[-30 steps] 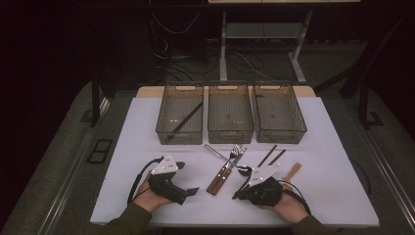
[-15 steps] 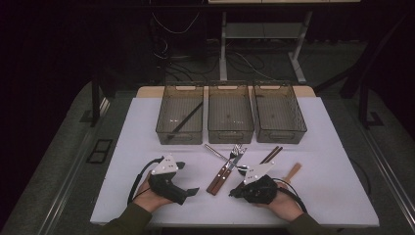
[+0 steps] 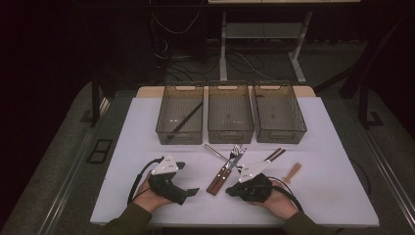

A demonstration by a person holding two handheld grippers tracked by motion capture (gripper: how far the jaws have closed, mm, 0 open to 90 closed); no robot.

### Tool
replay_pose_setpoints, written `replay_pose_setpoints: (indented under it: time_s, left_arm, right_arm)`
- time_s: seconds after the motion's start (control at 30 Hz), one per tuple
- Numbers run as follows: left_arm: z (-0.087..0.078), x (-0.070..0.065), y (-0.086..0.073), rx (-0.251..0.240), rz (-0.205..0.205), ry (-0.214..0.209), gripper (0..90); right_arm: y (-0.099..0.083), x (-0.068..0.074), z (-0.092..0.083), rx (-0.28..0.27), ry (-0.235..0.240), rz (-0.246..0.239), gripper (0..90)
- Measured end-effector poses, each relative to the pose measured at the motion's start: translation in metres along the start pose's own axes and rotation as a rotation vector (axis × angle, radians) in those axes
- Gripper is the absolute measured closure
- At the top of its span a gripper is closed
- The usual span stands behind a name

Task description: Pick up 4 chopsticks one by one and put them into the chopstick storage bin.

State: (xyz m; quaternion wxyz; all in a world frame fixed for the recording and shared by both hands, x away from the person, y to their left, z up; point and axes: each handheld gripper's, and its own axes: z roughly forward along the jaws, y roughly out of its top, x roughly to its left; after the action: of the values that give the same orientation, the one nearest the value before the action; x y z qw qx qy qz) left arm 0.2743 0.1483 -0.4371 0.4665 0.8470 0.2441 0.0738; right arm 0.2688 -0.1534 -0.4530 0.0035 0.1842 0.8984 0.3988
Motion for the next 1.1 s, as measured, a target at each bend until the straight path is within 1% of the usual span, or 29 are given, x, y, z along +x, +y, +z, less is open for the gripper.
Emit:
replay_pose_setpoints:
  time_s: [0.53,0.63,0.7,0.77,0.83,0.97,1.1]
  left_arm:
    - [0.0,0.0,0.0,0.002,0.004,-0.002,0.0]
    - [0.0,0.0,0.0,0.002,0.005,-0.003,0.0]
    - [0.0,0.0,0.0,-0.001,0.002,-0.003,0.0]
    - [0.0,0.0,0.0,-0.002,0.001,-0.003,0.0]
    - [0.0,0.0,0.0,0.0,0.004,-0.004,0.0]
    - [-0.001,0.0,0.0,-0.001,0.003,-0.004,0.0]
    - [0.0,0.0,0.0,0.003,0.007,-0.004,0.0]
  right_arm:
    - [0.008,-0.005,0.008,-0.007,-0.003,0.001,89.9]
    - [0.008,-0.004,0.006,-0.01,-0.003,-0.004,89.9]
    - [0.009,-0.003,0.001,-0.025,0.001,-0.003,89.9]
    - [0.01,-0.004,-0.007,-0.042,-0.006,-0.002,89.9]
    - [0.009,-0.008,-0.018,-0.064,-0.018,0.005,89.9]
    - [0.004,-0.018,-0.039,-0.072,-0.062,0.033,89.9]
    - [-0.006,-0.034,-0.063,-0.088,-0.13,0.068,89.9]
